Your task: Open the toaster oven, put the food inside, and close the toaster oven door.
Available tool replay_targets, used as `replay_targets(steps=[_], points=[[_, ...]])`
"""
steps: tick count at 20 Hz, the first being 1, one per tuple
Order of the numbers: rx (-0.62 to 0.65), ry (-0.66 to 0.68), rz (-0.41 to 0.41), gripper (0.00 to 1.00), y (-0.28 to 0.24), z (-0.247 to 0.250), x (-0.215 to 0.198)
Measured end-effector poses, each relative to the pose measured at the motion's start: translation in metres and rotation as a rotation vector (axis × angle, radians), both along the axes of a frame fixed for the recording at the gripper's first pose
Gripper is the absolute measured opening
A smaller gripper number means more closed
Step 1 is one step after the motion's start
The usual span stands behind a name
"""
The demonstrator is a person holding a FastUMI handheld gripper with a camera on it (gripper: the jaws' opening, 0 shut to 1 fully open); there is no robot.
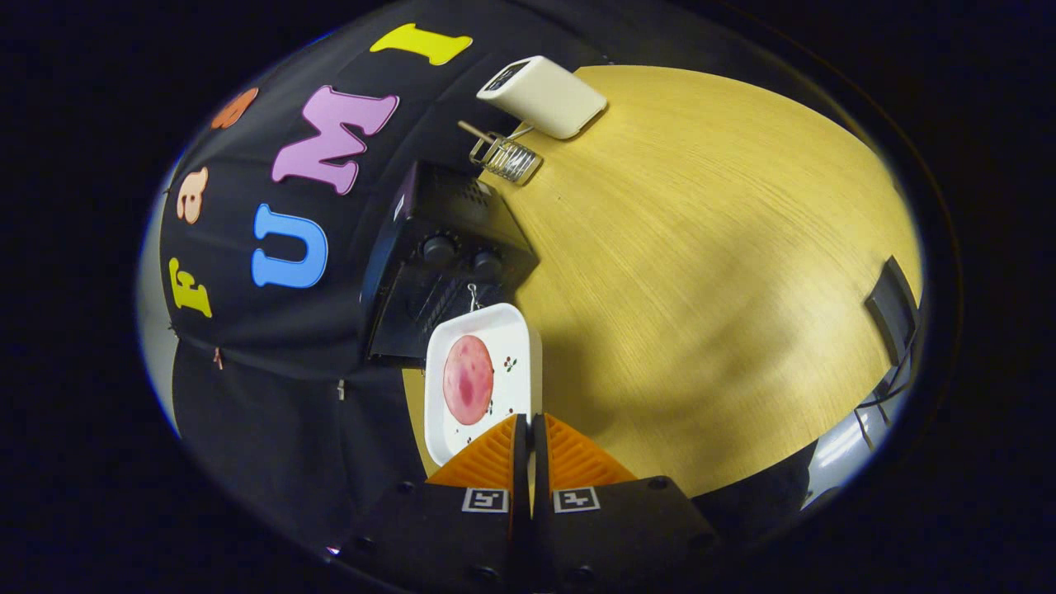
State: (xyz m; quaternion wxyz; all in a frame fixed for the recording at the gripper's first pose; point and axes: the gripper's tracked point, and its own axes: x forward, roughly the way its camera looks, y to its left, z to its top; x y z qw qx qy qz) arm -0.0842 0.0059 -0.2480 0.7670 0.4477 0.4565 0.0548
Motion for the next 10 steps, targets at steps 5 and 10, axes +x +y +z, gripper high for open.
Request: replay_targets(steps=[5, 10], points=[[0.014, -0.005, 0.026, 0.05, 0.047, 0.003, 0.027], [0.013, -0.006, 0.021, 0.05, 0.085, -0.005, 0.062]])
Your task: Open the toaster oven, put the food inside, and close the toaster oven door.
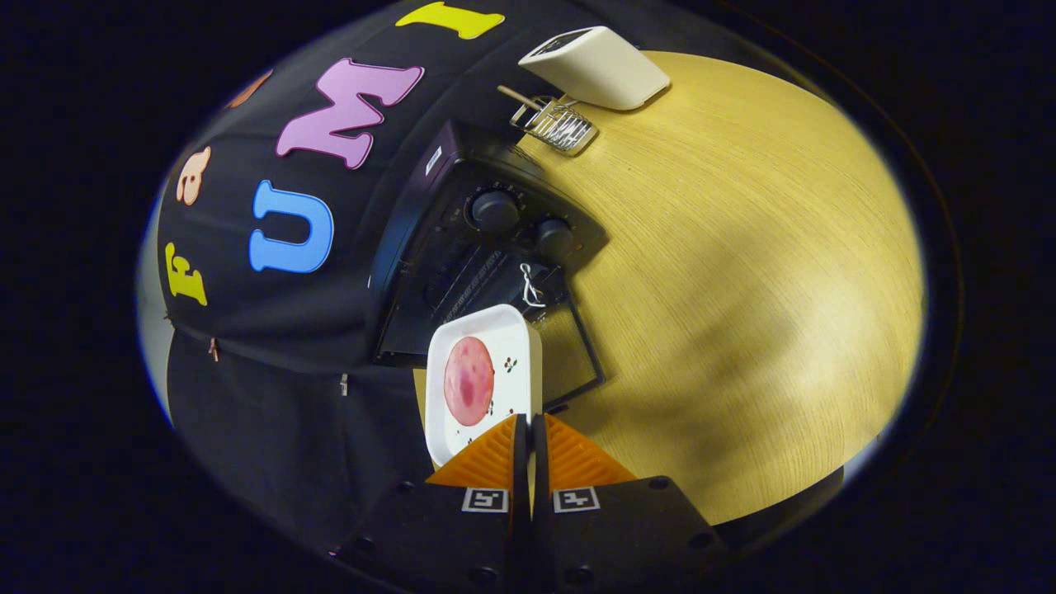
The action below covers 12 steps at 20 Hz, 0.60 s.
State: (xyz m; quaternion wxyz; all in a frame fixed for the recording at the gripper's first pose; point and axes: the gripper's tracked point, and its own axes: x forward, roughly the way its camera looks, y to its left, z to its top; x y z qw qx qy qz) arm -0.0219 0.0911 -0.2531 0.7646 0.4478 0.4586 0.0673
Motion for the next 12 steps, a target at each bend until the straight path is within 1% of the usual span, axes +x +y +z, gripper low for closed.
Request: replay_targets(steps=[7, 12], points=[[0.017, 0.013, -0.110, 0.05, 0.038, -0.024, 0.051], [0.037, -0.016, -0.235, 0.06, 0.059, -0.030, 0.087]])
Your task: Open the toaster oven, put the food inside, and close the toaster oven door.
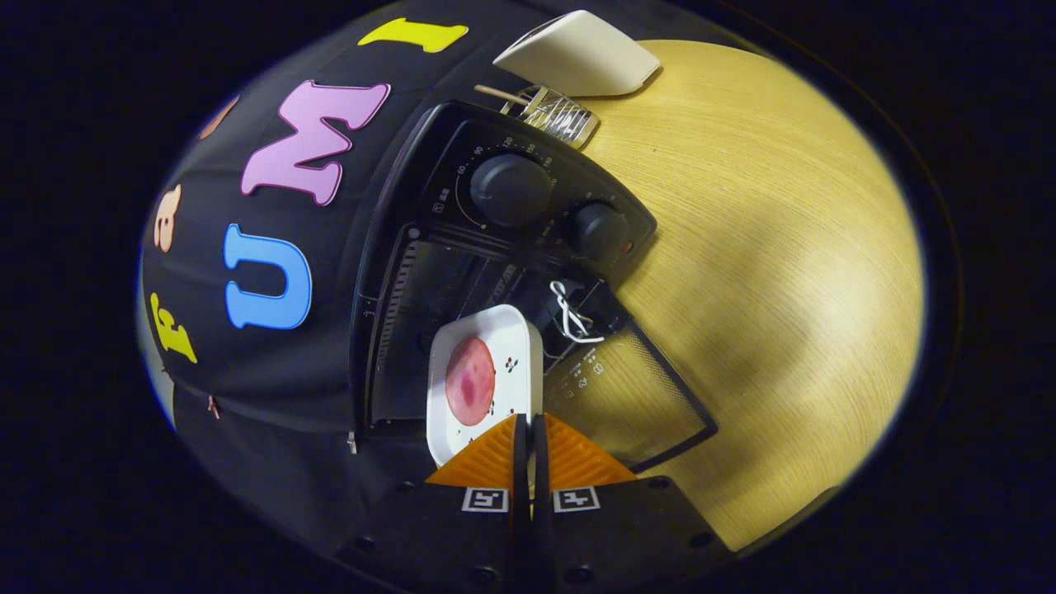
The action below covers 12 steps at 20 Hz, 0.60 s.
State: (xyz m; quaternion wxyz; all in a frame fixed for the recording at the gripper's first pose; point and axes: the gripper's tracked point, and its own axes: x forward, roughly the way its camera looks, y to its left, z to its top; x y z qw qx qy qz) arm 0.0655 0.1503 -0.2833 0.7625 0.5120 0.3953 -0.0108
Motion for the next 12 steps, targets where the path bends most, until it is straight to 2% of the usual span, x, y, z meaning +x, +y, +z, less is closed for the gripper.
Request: replay_targets(steps=[7, 12], points=[[0.016, -0.032, -0.215, 0.05, 0.011, -0.003, 0.050], [0.012, -0.016, -0.304, 0.05, 0.018, -0.012, 0.075]])
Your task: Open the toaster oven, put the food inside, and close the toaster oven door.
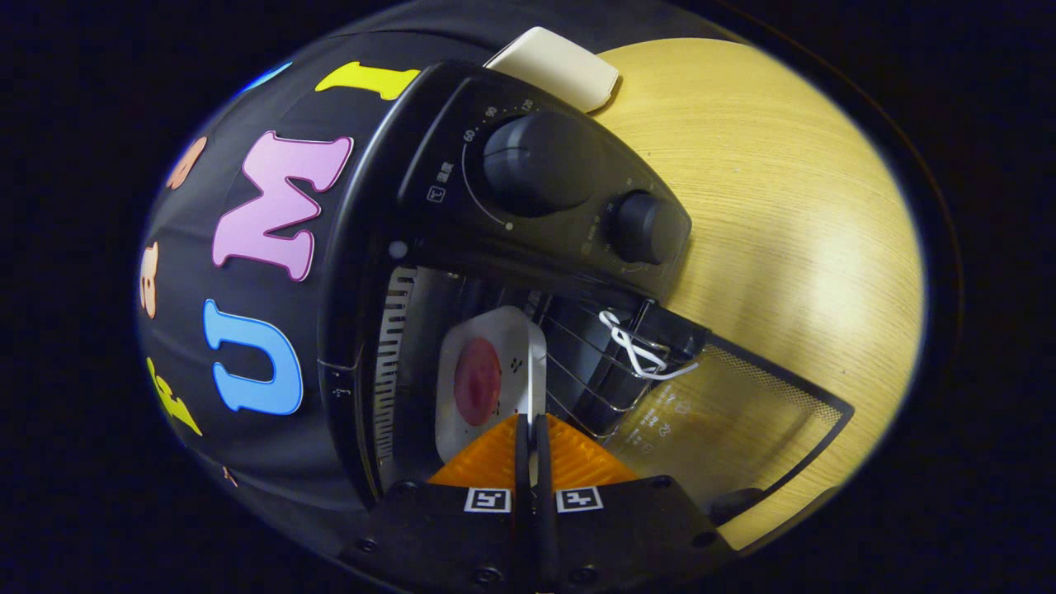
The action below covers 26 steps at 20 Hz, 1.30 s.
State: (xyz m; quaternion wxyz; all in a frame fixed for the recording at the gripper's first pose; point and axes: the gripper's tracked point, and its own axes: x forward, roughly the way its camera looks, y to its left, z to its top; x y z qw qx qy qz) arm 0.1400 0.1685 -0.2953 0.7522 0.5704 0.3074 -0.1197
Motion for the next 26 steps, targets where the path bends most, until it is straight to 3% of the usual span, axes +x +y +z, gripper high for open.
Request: replay_targets(steps=[5, 8, 11, 14, 15, 21, 26], points=[[-0.008, -0.054, -0.027, 0.08, 0.002, 0.005, 0.010], [0.002, -0.078, 0.014, 0.15, 0.009, 0.011, 0.007], [0.007, -0.082, 0.068, 0.30, 0.014, 0.015, -0.001], [0.015, -0.099, 0.134, 0.91, 0.020, 0.028, -0.013], [-0.006, -0.098, 0.150, 0.95, 0.017, 0.028, -0.018], [-0.063, -0.092, 0.295, 0.98, 0.023, 0.034, -0.059], [-0.150, -0.109, 0.478, 0.98, 0.038, 0.043, -0.097]])
